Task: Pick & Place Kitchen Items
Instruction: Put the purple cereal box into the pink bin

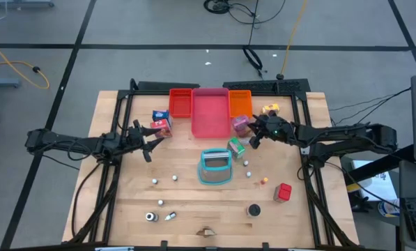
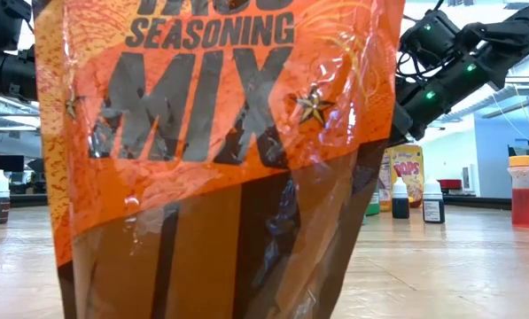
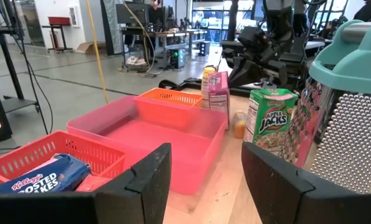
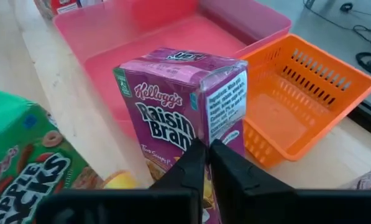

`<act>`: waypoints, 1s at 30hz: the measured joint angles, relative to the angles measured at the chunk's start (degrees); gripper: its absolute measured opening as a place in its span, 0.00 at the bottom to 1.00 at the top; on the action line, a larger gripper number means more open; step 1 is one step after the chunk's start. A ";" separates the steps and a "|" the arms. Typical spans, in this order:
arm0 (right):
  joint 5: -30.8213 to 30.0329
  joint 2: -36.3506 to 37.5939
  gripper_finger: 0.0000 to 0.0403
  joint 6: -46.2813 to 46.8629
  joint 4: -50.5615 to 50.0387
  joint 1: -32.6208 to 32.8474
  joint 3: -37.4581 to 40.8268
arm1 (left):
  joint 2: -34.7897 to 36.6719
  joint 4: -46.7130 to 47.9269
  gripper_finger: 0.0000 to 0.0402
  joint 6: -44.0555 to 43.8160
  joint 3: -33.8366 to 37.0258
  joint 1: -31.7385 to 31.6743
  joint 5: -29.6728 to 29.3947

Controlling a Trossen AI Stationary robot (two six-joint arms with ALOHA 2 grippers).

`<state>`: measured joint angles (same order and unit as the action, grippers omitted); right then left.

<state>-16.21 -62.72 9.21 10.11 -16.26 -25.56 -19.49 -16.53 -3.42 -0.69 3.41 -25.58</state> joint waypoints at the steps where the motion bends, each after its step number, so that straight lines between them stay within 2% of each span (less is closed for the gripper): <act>1: -0.11 0.00 0.02 -0.04 -0.02 0.23 0.00 | 0.01 0.00 0.49 0.00 0.00 0.01 0.00; 4: -0.78 0.00 0.01 -0.86 0.45 1.21 0.00 | 0.02 0.00 0.49 0.02 0.00 0.00 0.00; 7: -4.69 0.61 0.00 -1.49 0.73 2.67 0.00 | 0.02 0.00 0.49 0.01 0.00 -0.01 0.00; 13: -9.18 5.64 0.00 -2.75 1.20 4.58 0.00 | 0.02 0.00 0.49 -0.02 0.00 -0.01 0.02; 20: -9.47 12.43 0.00 -2.60 4.11 5.91 0.00 | 0.00 -0.02 0.49 -3.21 0.00 -0.01 0.04; 25: -9.30 11.25 0.00 -4.14 12.42 6.37 -0.04 | 0.00 -0.11 0.49 -2.93 0.00 -0.01 0.04; 30: -9.02 5.91 0.00 -5.40 22.10 4.80 -0.07 | 0.00 -1.23 0.49 -2.90 0.00 -0.01 0.02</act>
<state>-25.23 -56.81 3.81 32.21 -11.47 -25.63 -19.49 -17.77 -6.32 -0.69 3.40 -25.56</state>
